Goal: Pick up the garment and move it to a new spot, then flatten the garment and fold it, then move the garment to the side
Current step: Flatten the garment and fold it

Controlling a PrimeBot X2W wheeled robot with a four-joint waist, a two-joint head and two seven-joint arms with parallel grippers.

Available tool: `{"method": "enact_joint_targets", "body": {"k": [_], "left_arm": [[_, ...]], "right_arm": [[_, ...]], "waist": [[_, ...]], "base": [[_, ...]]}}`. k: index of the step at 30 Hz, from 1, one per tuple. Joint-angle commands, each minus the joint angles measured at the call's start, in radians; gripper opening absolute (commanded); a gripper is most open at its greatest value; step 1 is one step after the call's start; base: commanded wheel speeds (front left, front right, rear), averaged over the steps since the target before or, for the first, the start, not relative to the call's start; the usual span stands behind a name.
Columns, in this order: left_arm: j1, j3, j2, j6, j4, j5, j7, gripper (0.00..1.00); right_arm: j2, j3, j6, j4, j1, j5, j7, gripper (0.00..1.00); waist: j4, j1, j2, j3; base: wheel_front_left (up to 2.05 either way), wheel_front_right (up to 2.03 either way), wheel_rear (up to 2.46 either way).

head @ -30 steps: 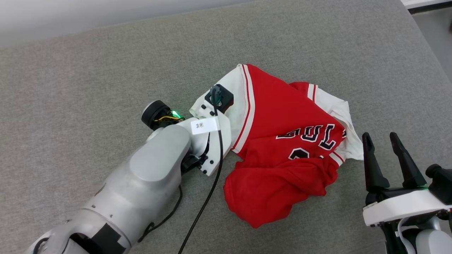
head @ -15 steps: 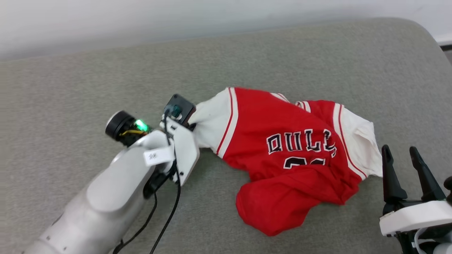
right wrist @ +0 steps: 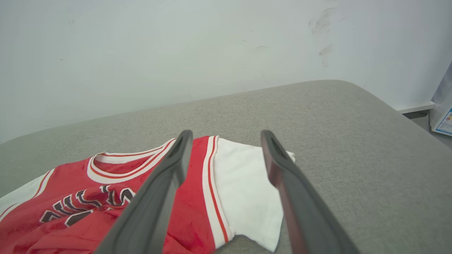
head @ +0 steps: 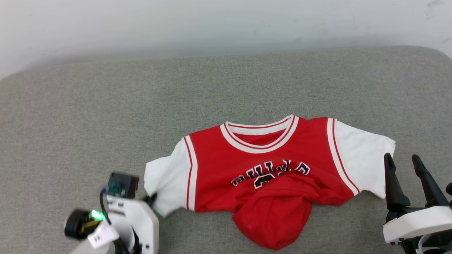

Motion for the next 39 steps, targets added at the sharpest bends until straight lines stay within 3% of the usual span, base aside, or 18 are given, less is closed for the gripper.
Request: {"method": "enact_joint_targets", "body": {"k": [1, 7, 8, 9, 10, 19, 25, 32, 39], "left_arm": [[0.056, 0.013, -0.006, 0.019, -0.012, -0.028, -0.018, 0.00], [0.138, 0.045, -0.074, 0.023, 0.027, -0.100, -0.101, 0.00], [0.142, 0.049, -0.083, 0.020, 0.038, -0.104, -0.116, 0.25], [0.142, 0.054, -0.095, 0.016, 0.048, -0.110, -0.133, 0.73], [0.136, 0.065, -0.103, 0.016, 0.053, -0.105, -0.160, 1.00], [0.103, 0.132, -0.139, 0.037, 0.046, -0.032, -0.428, 1.00], [0.103, 0.183, -0.144, 0.085, 0.003, 0.011, -0.497, 1.00], [0.089, 0.229, -0.139, 0.110, -0.077, 0.044, -0.513, 1.00], [0.061, 0.248, -0.148, 0.103, -0.110, 0.064, -0.517, 1.00]], "right_arm": [[0.001, 0.000, -0.001, -0.010, 0.003, -0.005, 0.006, 1.00], [0.001, -0.004, -0.001, -0.020, 0.006, 0.000, 0.025, 1.00], [0.001, -0.007, -0.001, -0.021, 0.009, 0.000, 0.030, 1.00], [0.001, -0.009, -0.001, -0.021, 0.012, 0.000, 0.033, 1.00], [0.001, -0.012, -0.001, -0.023, 0.015, 0.000, 0.041, 1.00], [0.001, -0.059, -0.001, -0.023, 0.027, 0.019, 0.121, 1.00], [-0.002, -0.140, -0.001, 0.031, -0.003, 0.048, 0.235, 1.00], [-0.100, -0.218, -0.001, 0.159, -0.100, 0.090, 0.449, 1.00], [-0.201, -0.201, -0.001, 0.279, -0.246, 0.144, 0.626, 1.00]], "waist": [[0.001, 0.0001, 0.0000, -0.001], [0.003, 0.0001, 0.0000, -0.007], [0.003, 0.0001, 0.0000, -0.011], [0.004, 0.0001, 0.0000, -0.015], [0.005, 0.0001, 0.0000, -0.019], [0.019, 0.0001, 0.0000, -0.056], [0.034, 0.0001, 0.0000, -0.056], [0.079, 0.0001, 0.0000, 0.004], [0.122, 0.0001, 0.0000, 0.082]], "base": [[0.00, 0.00, 0.00], [0.00, 0.00, 0.00], [0.00, 0.00, 0.00], [0.00, 0.00, 0.00], [0.00, 0.00, 0.00], [0.00, 0.00, 0.00], [0.00, 0.00, 0.00], [0.00, 0.00, 0.00], [0.00, 0.00, 0.00]]}}
